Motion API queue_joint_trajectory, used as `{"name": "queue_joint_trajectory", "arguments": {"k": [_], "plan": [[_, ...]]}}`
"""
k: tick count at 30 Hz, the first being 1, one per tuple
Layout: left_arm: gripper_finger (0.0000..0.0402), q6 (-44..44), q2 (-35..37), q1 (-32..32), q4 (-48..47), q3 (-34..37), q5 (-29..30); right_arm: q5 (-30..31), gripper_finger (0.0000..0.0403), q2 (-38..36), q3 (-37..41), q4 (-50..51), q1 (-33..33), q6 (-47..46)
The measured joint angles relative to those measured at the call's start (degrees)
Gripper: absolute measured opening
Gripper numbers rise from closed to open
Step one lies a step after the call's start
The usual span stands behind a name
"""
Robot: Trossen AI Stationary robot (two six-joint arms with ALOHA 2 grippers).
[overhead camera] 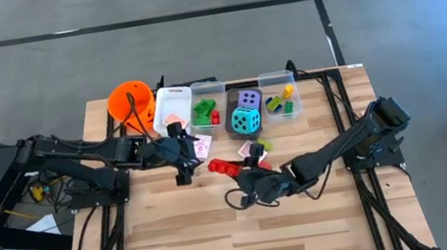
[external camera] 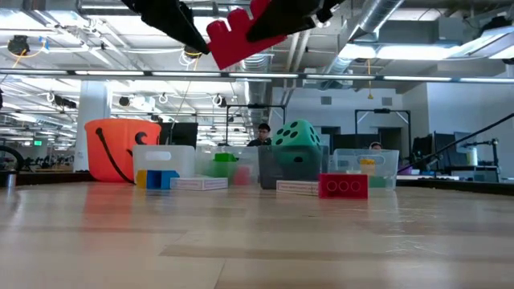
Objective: Pick & Place Toys
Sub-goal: Put the large red game piece into the left transparent bin
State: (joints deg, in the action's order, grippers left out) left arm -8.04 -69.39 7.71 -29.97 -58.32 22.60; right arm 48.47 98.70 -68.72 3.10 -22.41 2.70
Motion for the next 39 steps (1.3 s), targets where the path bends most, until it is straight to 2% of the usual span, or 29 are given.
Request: {"name": "queue_joint_trajectory", "arguments": {"k": [10, 18, 27, 32, 38, 39], "plan": [[0.0320, -1.85, -2.18, 4.61, 5.52, 0.13, -1.93, -1.27, 0.0136, 0.04, 0.01, -2.02, 1.68, -1.17], [0.0320, -2.55, -6.57, 7.41, 11.00, 0.01, -3.76, -1.53, 0.0136, 0.00, -0.01, -2.19, 1.81, -1.20], [0.0317, -2.24, -12.57, 5.50, 12.38, -0.01, -1.31, -3.02, 0.0136, 0.02, -0.01, -3.92, 1.42, 0.57], [0.0265, -2.27, -12.26, 5.37, 12.72, 0.03, 0.11, -3.11, 0.0136, 0.02, -0.01, -3.56, 1.42, 0.48], [0.0136, -3.05, -9.79, 5.50, 11.63, 0.01, -0.27, -4.07, 0.0137, -0.04, -0.03, -3.51, 1.42, 0.56], [0.0125, -3.10, -9.54, 5.56, 11.35, 0.03, -0.37, -4.42, 0.0138, -0.04, -0.03, -3.83, 1.40, 0.59]]}}
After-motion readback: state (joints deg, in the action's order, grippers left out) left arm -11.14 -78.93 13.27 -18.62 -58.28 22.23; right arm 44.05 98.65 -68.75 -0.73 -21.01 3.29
